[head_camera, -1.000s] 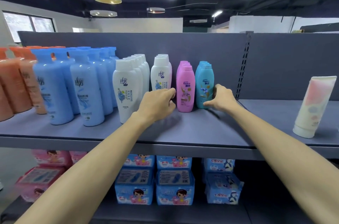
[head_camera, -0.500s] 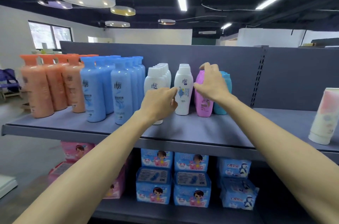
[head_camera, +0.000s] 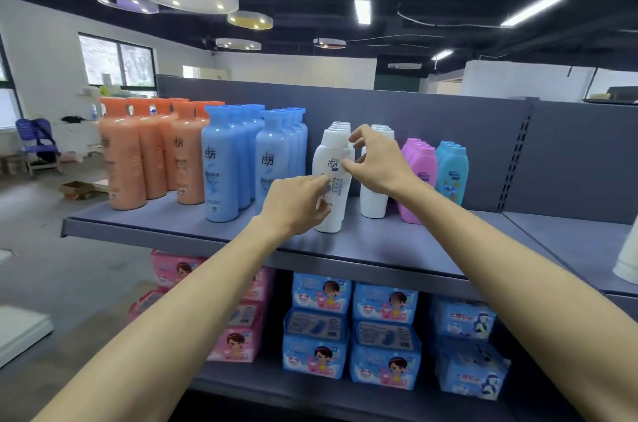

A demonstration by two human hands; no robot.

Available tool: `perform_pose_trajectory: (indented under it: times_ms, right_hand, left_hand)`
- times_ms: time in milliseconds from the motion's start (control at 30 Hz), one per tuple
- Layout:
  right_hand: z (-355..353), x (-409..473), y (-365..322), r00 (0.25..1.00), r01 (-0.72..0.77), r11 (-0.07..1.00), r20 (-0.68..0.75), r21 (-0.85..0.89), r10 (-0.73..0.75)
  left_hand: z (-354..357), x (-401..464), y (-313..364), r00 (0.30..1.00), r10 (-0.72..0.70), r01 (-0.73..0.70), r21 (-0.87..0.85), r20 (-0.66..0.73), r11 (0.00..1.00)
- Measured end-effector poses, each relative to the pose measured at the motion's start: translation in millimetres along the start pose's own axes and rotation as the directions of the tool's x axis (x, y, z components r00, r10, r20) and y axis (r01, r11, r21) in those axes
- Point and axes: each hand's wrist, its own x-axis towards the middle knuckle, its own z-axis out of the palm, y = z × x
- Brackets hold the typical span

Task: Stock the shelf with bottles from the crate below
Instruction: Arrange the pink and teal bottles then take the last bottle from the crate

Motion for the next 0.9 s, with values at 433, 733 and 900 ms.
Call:
perform_pose_trajectory:
  times_ms: [433,733,900]
  right_hand:
    - [15,-18,-33,0.991,0.078,0.993,-0.1,-0.089,-0.087]
    - [38,-19,-80,0.991,0.088,0.985,-0.086,-0.146,-0.101]
    - [75,-9,-130,0.992,0.04,0.993,-0.113,-0.106,-0.053]
  left_hand:
    - [-26,-47,-38,0.99,-0.125,0.118,0.11,0.064,0.987]
    - [-38,-51,-103,0.996,-0.074,0.069,0.096,0.051,0.993]
    - [-46,-57,-161,0.997,-0.055,0.051,0.073,0.056,0.996]
